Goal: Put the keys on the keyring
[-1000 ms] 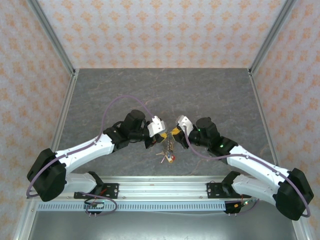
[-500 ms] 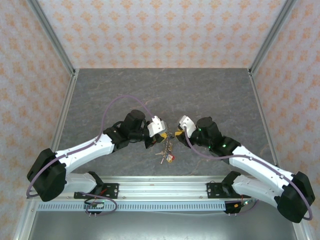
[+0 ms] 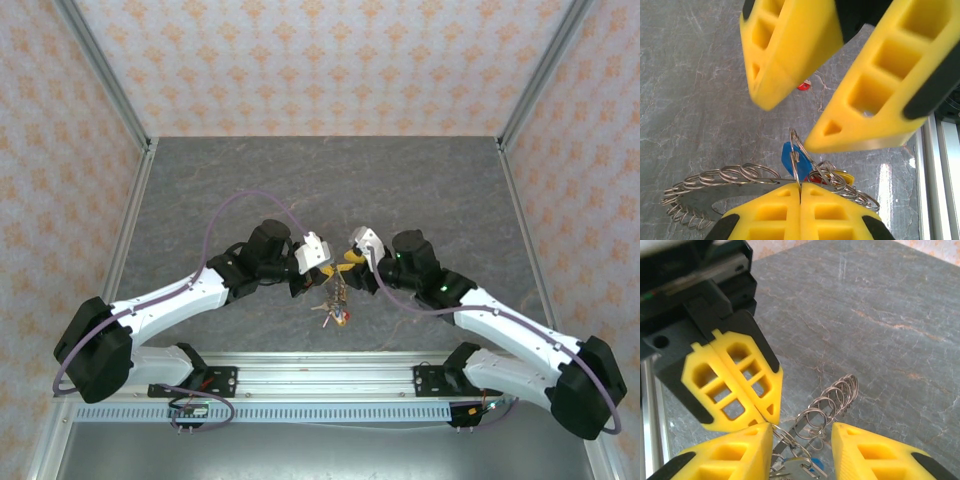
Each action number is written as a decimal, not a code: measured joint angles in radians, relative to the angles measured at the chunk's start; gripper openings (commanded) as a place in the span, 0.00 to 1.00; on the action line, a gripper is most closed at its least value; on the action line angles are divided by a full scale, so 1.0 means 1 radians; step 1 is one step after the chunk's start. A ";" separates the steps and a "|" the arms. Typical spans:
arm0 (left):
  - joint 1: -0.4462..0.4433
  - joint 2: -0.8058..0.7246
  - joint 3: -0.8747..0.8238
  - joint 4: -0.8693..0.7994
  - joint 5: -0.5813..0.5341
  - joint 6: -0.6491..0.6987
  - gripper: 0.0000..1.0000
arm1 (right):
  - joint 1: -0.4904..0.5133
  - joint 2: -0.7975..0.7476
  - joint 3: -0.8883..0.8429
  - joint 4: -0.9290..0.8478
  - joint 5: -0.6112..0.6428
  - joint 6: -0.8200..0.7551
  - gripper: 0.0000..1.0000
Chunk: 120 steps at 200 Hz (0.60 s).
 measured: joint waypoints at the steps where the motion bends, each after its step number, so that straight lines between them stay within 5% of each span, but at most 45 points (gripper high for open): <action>1: 0.000 0.000 0.000 0.000 0.000 0.000 0.00 | 0.000 0.001 0.000 0.000 0.000 0.000 0.36; 120: 0.000 0.000 0.000 0.000 0.000 0.000 0.00 | 0.000 0.068 -0.039 -0.070 0.208 -0.038 0.35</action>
